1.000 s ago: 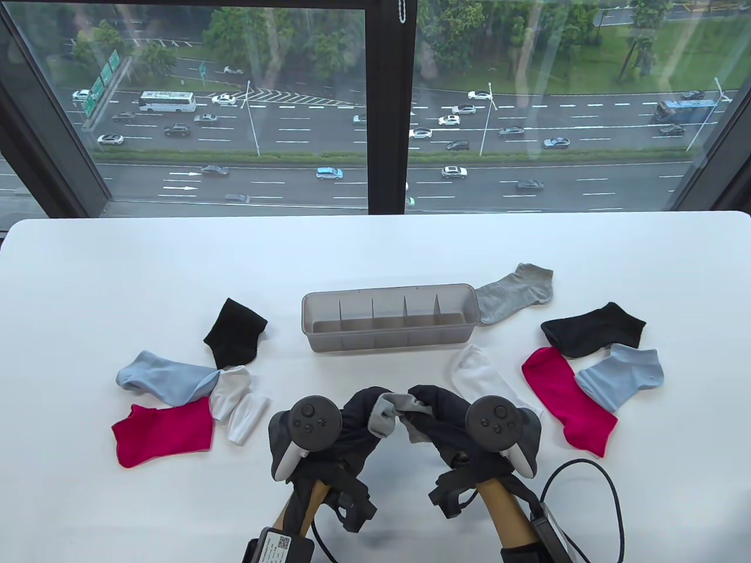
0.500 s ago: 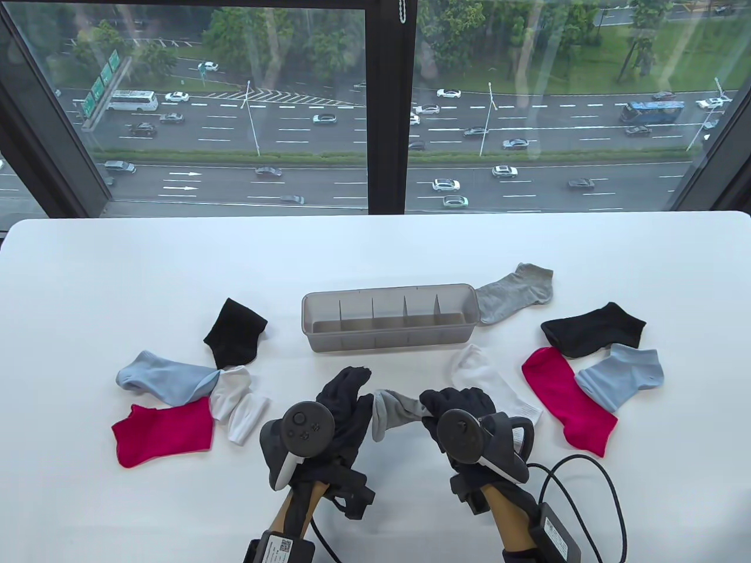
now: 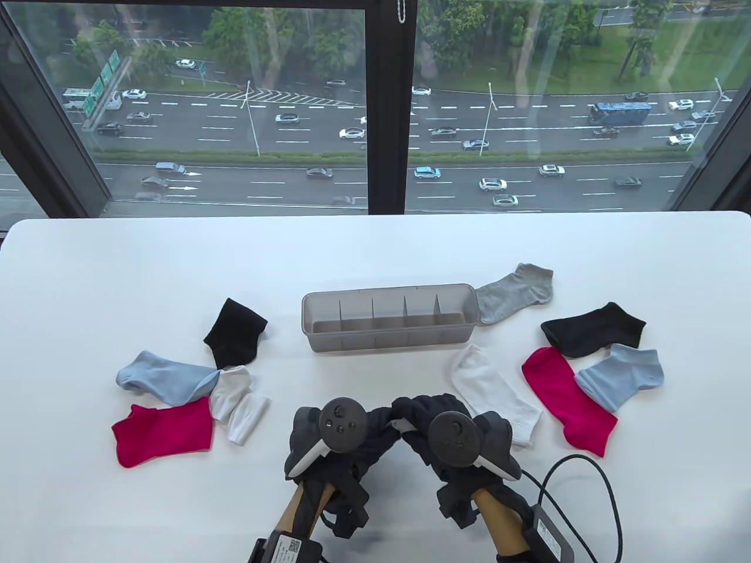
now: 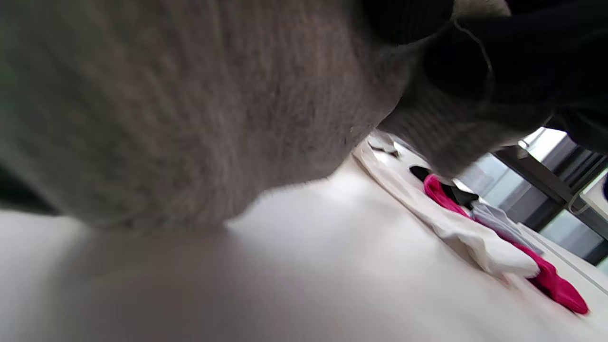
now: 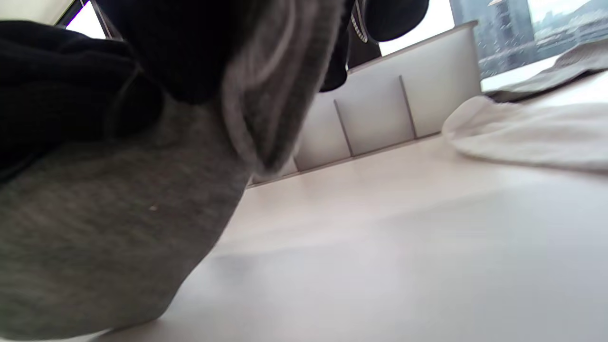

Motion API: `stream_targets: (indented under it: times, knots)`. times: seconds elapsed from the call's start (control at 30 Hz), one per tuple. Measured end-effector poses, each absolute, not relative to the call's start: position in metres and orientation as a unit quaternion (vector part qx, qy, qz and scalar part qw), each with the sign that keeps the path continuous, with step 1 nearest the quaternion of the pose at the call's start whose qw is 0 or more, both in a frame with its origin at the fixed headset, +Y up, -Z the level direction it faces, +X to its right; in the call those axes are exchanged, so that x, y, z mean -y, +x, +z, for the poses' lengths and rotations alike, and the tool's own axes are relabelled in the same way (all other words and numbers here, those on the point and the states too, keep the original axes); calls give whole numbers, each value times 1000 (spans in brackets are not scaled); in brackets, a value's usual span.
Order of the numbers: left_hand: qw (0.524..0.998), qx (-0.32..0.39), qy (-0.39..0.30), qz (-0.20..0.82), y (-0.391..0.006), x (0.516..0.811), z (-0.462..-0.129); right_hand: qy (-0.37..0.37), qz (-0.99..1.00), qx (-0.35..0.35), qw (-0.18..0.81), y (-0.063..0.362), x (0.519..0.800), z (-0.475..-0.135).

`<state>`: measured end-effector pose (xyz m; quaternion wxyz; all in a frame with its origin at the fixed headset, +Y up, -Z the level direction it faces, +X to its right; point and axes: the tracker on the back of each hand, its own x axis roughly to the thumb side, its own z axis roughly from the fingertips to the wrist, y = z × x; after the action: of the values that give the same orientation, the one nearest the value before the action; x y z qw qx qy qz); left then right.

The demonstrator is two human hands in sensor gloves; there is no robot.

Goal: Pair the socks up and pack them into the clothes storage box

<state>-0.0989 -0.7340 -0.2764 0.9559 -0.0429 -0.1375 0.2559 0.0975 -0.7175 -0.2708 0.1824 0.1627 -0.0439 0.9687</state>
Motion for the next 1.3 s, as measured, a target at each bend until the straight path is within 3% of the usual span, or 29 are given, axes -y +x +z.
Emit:
stream_targets:
  times: [0.1,0.23,0.37,0.5,0.67,0.8,0.87,0.97,1.03,1.23,1.3]
  knots:
    - [944,116,-8,310,-111,730,-276,132,972,23,194,113,720,-278]
    - [917,140,-25,372,-119,732,-279,155,933,-50,321,125,729,-283]
    - [916,172,-19,362,-112,727,-275,165,894,-81,408,126,729,-286]
    - [926,137,8,351,-114,725,-275,122,870,-15,477,135,729,-287]
    - [916,132,14,378,-122,724,-274,106,886,57,448,144,722,-286]
    - [918,192,-23,346,-110,722,-271,164,886,26,432,130,718,-280]
    - [918,200,-4,342,-104,718,-270,186,894,17,408,121,716,-277]
    - [922,158,74,345,-108,709,-266,171,913,33,368,117,714,-277]
    - [922,146,72,350,-113,709,-266,150,919,26,364,122,715,-280]
    - [915,137,55,375,-120,709,-269,137,863,14,485,133,720,-283]
    - [905,147,66,395,-120,705,-268,152,846,42,510,134,716,-282]
